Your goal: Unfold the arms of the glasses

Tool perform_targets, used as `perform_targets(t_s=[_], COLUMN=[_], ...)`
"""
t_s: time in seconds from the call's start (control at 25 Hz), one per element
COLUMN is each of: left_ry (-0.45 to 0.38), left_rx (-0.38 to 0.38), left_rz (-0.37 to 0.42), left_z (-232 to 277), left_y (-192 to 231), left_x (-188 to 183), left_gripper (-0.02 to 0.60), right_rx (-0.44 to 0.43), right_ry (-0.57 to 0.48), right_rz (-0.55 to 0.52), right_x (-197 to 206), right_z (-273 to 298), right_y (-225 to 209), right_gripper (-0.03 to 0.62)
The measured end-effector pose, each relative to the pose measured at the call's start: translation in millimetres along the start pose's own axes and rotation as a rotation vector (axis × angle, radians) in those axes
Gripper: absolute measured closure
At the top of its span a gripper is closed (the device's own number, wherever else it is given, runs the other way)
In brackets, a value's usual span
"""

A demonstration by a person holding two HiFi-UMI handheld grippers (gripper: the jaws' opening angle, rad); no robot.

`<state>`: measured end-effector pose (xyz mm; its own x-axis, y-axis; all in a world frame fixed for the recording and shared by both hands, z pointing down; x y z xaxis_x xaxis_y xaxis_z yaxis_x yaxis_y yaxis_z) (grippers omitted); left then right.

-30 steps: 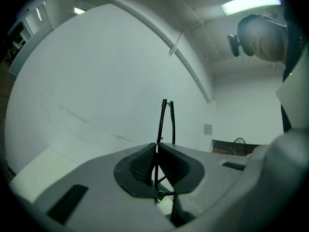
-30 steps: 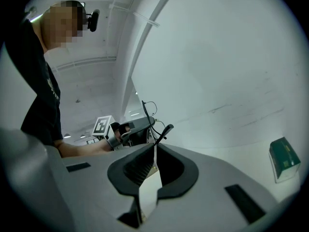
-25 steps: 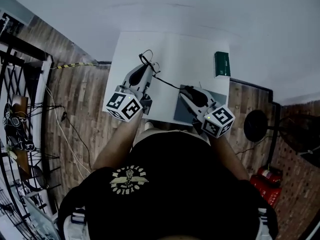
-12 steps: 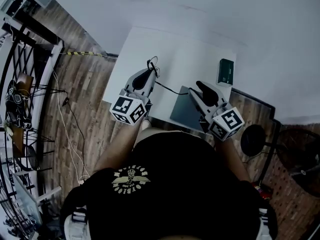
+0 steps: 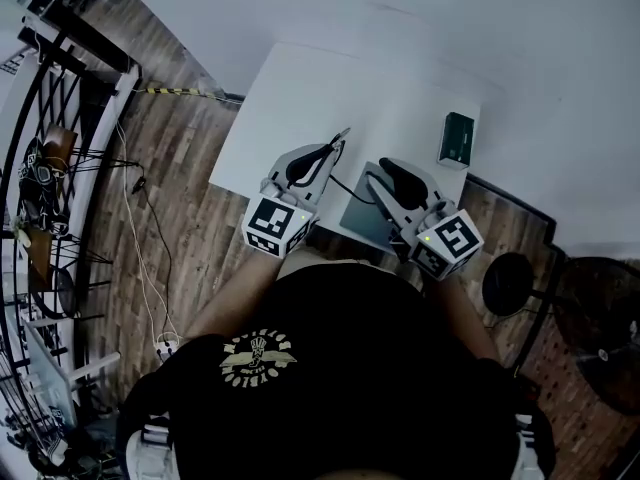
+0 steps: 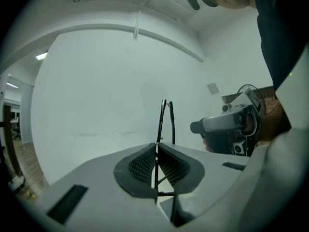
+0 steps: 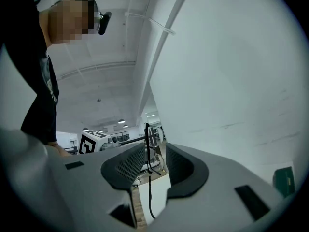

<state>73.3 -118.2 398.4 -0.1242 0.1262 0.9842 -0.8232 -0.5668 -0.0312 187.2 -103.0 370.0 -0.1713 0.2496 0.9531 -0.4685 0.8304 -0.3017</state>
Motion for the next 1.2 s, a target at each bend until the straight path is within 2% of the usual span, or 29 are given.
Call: perform_targets(t_s=[0.36,0.48,0.64,0.68,0.84,1.2], left_ry=[0.085,0.1,0.109,0.106,0.086,0.069], left_rx=[0.059,0.086,0.131,0.139,0.166,0.208], left_rz=[0.165,0.203,0.236,0.245,0.286,0.289], left_z=[-7,-6,-8,-11,-23,-48], left_y=[-24,-28,-24,-20,3,82], left_x=[0,4,12,12,13,23], left_gripper=[0.561,0.561,0.561,0.561,0.561,0.561], right_rx=[-0.077,-0.055,0.013,0.02,0.018,0.076], right_ry=[-0.055,-0.044,-0.021,-0.019,-0.01,0.051], right_rz=[0.059,0.065,0.046,0.035,-0.002,-0.005], right_x=[10,15,17,17,18,27], right_z=[17,21,30,34,59,135], right_y=[29,28,28,30,41,61], right_gripper=[0.462,0.478,0.552,0.57,0.574,0.575])
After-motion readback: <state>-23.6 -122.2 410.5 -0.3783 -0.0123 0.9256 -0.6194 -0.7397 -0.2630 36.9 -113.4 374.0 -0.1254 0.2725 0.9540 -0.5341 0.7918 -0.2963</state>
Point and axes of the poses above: the fingertips, and each gripper's own axes: z forward along the fingers, y to its left, x out of its underside, the point moved 3 cm from there along -z, backward along the fingers
